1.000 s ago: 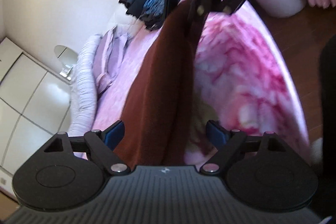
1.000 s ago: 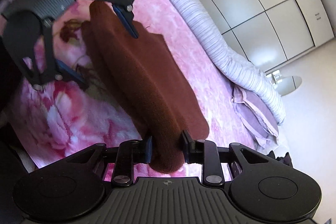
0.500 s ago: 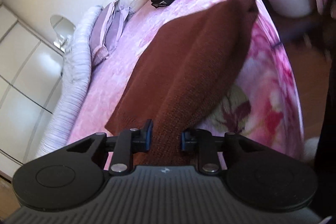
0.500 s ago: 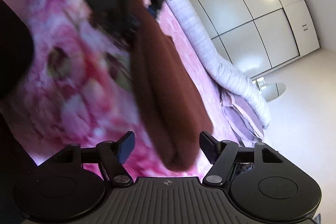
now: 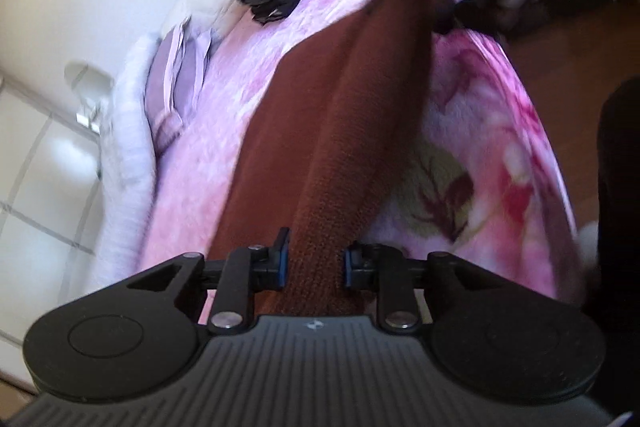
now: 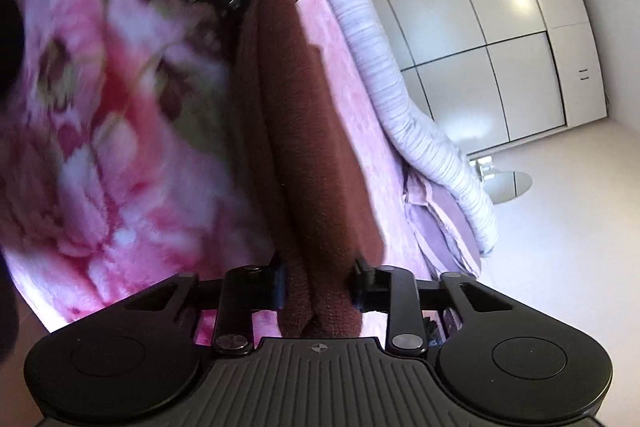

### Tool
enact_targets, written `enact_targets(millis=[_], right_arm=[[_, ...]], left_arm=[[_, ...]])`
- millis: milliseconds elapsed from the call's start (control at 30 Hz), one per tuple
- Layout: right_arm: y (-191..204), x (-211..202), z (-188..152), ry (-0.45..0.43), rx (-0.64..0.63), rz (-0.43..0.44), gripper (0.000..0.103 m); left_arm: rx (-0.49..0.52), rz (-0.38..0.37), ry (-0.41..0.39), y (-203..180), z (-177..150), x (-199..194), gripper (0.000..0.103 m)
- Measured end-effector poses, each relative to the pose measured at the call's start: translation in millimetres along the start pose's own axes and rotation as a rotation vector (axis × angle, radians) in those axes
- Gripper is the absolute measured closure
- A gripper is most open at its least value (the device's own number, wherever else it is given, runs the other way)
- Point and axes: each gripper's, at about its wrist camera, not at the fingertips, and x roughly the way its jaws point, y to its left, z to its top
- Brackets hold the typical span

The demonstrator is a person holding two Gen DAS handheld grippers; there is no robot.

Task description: Fold clothes

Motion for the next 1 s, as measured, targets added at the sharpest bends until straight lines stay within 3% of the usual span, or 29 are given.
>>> enact_targets(millis=[267,567,833,1000], right_arm=[[-63,-63,20,-0.043,0.049,-0.072,0.075],[-82,-149,21,-0.015,0.092,-0.129,0.075],[-96,-149,-11,0.01,0.158,-0.157,0.075],[-112,-107,-45,0.022,0.217,-0.143,0.076]], left_arm=[[0.077,0.06,-0.119,46,18,-69,0.083],[0.133,0.075,-0.238,43,47,-122,0.083],[0.143,0.035,-0.309,53,84,-99,0.083],[0.229,0.024,-0.351,71,110,-39,0.084]])
